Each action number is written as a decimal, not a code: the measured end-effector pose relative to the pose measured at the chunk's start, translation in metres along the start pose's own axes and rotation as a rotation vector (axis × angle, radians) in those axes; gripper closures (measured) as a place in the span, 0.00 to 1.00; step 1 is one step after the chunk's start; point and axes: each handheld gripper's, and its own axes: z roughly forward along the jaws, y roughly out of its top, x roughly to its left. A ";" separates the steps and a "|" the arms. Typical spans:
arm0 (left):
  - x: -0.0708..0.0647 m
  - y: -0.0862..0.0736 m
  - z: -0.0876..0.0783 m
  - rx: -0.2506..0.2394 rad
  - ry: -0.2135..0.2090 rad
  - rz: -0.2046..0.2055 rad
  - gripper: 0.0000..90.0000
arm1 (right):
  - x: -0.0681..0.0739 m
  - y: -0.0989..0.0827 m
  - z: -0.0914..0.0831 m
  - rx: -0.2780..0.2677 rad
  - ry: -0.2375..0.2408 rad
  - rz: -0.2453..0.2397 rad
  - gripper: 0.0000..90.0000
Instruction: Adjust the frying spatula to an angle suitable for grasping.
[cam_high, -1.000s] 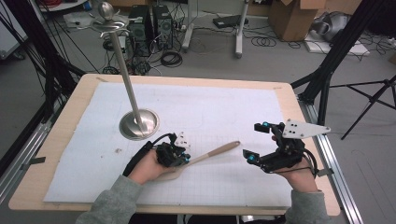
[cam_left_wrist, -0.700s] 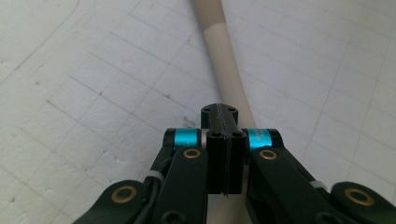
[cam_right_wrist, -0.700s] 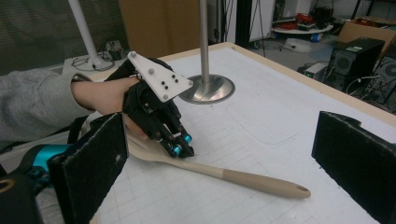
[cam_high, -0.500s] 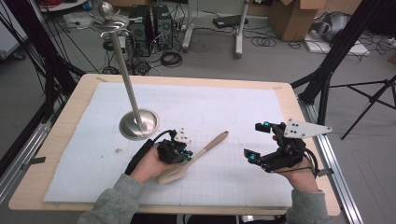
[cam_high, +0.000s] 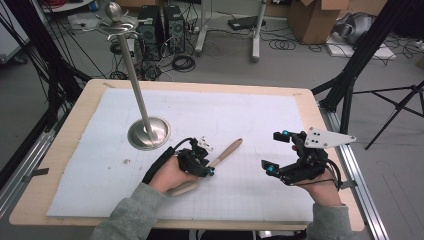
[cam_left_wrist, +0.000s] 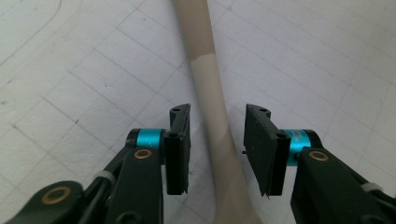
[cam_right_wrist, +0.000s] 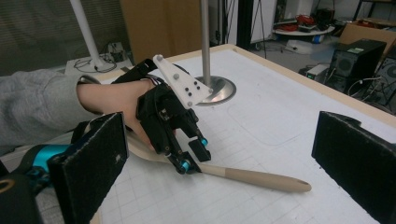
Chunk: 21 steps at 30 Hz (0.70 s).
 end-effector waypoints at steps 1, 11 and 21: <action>-0.001 0.001 0.001 0.003 0.001 -0.002 0.71 | 0.000 0.000 0.000 -0.001 -0.001 0.000 0.03; -0.006 0.001 0.001 0.009 0.036 0.055 0.84 | 0.000 0.000 0.000 0.000 0.002 0.001 0.03; -0.002 -0.016 -0.015 0.036 0.043 0.113 0.86 | -0.001 -0.002 -0.002 -0.006 -0.008 0.012 0.03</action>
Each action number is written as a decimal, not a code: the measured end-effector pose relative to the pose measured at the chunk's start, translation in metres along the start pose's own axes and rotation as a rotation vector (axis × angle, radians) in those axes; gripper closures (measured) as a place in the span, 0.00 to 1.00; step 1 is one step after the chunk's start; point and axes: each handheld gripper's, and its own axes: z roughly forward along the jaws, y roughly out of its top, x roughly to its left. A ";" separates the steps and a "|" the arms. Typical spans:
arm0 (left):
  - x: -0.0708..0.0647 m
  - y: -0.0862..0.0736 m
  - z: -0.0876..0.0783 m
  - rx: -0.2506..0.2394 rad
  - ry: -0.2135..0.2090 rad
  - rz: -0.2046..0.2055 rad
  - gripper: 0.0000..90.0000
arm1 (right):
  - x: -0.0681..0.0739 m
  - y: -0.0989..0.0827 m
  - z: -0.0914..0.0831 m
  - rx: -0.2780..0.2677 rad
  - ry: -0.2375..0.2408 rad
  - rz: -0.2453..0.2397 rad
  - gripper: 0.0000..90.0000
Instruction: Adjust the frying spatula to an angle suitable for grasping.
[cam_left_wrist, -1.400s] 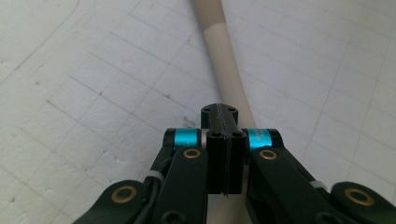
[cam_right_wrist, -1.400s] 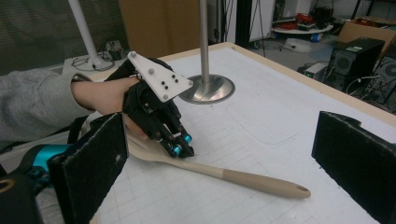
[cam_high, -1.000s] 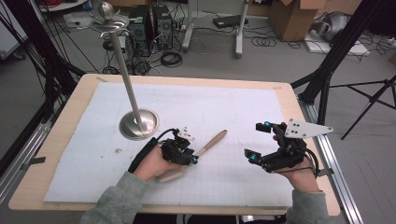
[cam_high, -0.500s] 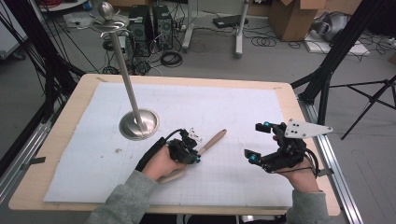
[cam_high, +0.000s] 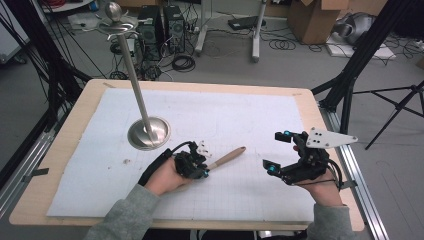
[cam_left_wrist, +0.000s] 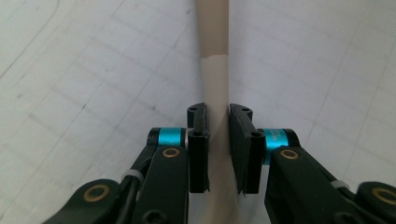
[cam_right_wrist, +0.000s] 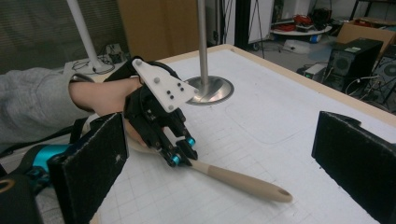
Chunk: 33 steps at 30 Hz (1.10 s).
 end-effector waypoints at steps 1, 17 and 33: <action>0.002 -0.004 -0.003 0.004 0.003 -0.005 0.86 | 0.000 0.000 0.000 0.003 0.001 -0.003 0.03; 0.023 -0.068 -0.049 0.014 0.097 -0.093 0.86 | 0.002 0.001 0.007 0.017 0.007 -0.010 0.03; 0.047 -0.050 -0.050 -0.072 0.052 -0.246 0.69 | 0.000 -0.001 0.008 0.018 0.011 -0.001 0.03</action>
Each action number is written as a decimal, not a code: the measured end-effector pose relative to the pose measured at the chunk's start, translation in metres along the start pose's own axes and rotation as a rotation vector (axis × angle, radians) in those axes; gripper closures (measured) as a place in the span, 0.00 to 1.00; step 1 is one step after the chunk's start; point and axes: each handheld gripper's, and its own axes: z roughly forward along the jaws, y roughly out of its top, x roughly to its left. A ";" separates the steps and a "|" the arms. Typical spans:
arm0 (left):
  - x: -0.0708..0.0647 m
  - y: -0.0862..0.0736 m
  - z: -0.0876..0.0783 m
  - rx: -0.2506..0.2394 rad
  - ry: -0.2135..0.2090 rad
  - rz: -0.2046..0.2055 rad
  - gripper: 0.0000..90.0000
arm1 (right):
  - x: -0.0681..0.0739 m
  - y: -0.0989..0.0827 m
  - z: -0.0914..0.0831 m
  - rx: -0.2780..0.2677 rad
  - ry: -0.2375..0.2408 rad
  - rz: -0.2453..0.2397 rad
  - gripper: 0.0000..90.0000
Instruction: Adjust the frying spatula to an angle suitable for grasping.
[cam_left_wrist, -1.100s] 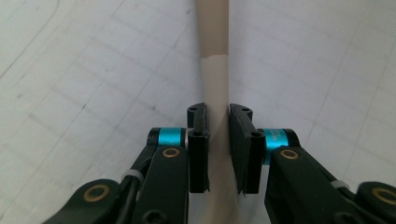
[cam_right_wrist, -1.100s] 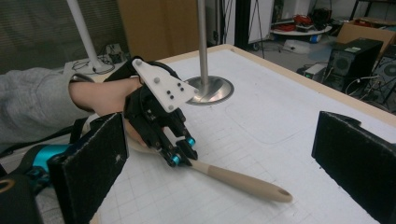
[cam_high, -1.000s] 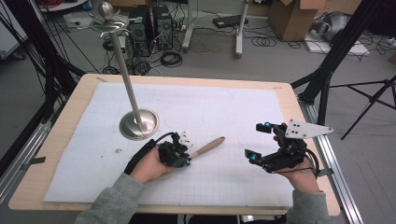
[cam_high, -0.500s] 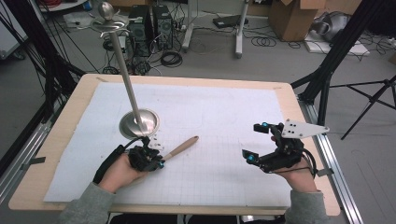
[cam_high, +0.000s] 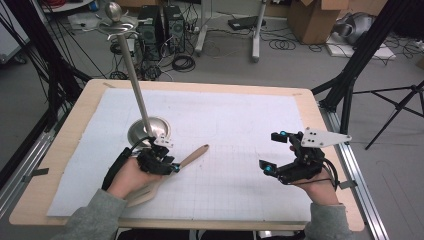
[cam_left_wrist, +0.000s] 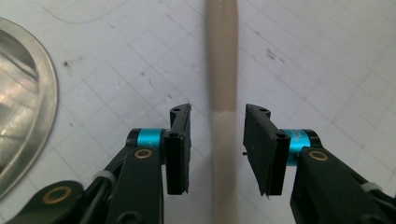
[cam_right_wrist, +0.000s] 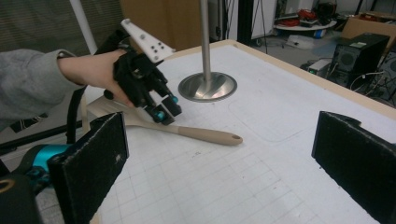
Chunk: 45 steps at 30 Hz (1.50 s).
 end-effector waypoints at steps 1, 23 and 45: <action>0.002 0.002 0.003 0.003 -0.006 -0.012 0.70 | 0.000 0.000 0.000 0.002 0.001 0.002 0.03; 0.010 0.007 0.015 -0.009 -0.157 0.061 0.89 | -0.001 -0.001 -0.001 0.004 0.001 0.009 0.03; 0.004 0.002 -0.016 -0.056 -0.104 0.129 0.43 | -0.001 -0.002 -0.003 -0.004 0.000 0.006 0.03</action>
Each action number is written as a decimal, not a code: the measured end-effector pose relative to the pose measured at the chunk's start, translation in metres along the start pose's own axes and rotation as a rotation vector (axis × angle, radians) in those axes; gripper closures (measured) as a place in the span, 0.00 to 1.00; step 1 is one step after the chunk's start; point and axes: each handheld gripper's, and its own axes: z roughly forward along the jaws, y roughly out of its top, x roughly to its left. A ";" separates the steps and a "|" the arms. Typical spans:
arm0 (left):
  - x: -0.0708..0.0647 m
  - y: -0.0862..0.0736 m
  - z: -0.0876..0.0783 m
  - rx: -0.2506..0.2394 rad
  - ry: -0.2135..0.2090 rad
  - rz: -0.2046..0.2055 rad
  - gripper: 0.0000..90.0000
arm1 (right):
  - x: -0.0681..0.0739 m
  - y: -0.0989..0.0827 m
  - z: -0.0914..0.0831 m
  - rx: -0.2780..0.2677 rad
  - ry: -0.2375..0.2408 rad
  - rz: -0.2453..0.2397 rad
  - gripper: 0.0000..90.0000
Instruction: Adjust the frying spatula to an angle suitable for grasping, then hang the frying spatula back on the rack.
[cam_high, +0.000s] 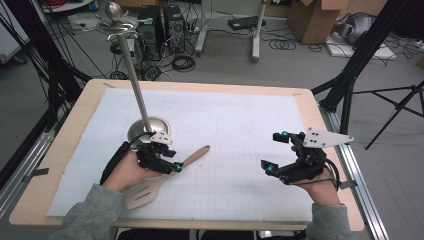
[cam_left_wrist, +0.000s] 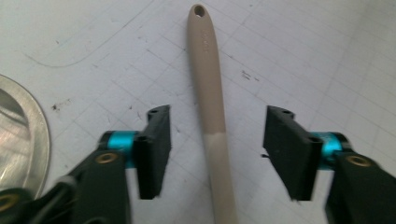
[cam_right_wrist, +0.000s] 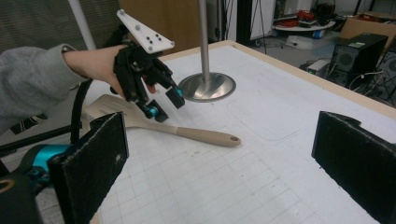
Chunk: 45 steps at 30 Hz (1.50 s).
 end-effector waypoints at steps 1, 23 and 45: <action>-0.001 -0.001 -0.003 0.006 -0.001 0.017 0.40 | 0.000 0.000 0.000 0.003 0.000 -0.001 0.03; -0.008 -0.020 -0.023 0.011 0.039 -0.053 0.14 | 0.000 -0.001 0.004 0.012 0.002 0.004 0.03; -0.011 -0.023 -0.006 0.116 0.038 -0.041 0.44 | 0.001 -0.002 0.005 0.023 0.006 0.001 0.03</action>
